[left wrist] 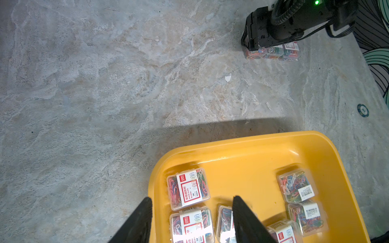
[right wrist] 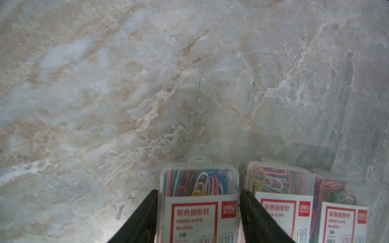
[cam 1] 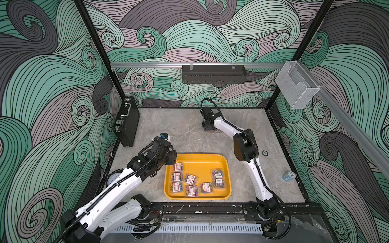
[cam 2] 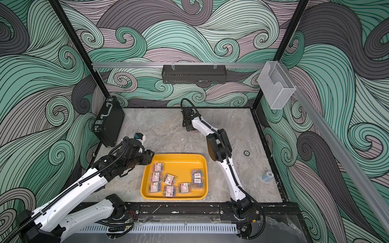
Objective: Take the paper clips out of the storage box
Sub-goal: Place the boxed paper clips at the center of the board.
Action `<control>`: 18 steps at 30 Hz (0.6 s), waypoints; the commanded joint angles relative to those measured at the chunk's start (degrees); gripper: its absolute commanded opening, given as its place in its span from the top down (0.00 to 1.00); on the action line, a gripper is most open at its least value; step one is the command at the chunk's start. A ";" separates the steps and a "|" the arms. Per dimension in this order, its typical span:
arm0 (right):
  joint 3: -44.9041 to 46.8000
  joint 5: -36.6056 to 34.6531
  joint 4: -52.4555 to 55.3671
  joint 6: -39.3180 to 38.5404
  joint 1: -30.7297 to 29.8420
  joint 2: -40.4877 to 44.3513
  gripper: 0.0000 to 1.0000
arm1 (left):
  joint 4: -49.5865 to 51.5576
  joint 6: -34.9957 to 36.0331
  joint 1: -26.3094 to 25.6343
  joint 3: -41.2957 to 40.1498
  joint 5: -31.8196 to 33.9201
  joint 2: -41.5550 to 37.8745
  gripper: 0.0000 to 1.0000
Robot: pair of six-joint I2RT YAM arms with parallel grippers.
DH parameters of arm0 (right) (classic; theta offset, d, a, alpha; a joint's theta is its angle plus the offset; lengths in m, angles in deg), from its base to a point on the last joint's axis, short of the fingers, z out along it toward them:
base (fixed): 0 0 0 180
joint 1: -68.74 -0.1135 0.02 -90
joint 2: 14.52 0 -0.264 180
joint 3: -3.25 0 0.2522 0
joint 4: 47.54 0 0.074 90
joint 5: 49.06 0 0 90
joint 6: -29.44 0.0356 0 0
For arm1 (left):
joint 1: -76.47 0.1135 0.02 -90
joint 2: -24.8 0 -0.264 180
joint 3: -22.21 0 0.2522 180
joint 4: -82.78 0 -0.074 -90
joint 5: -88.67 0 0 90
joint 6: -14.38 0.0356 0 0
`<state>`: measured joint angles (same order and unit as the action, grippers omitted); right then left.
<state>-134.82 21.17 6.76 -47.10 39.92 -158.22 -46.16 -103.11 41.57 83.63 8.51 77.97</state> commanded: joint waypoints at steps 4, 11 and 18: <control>-1.68 -2.09 1.46 -0.99 -0.08 2.23 0.45 | 0.65 0.82 0.27 2.26 0.00 0.53 0.40; -1.29 -1.82 1.77 -0.91 -0.10 3.40 0.43 | 0.58 1.32 0.24 2.26 -0.77 0.53 0.40; -0.83 -1.50 1.95 -1.12 -0.09 4.67 0.40 | 0.40 1.21 0.25 2.00 -1.34 0.96 0.40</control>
<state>-135.15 20.52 7.39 -48.15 39.94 -156.80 -46.18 -102.80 41.57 83.63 7.86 78.38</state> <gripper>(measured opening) 0.599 0.598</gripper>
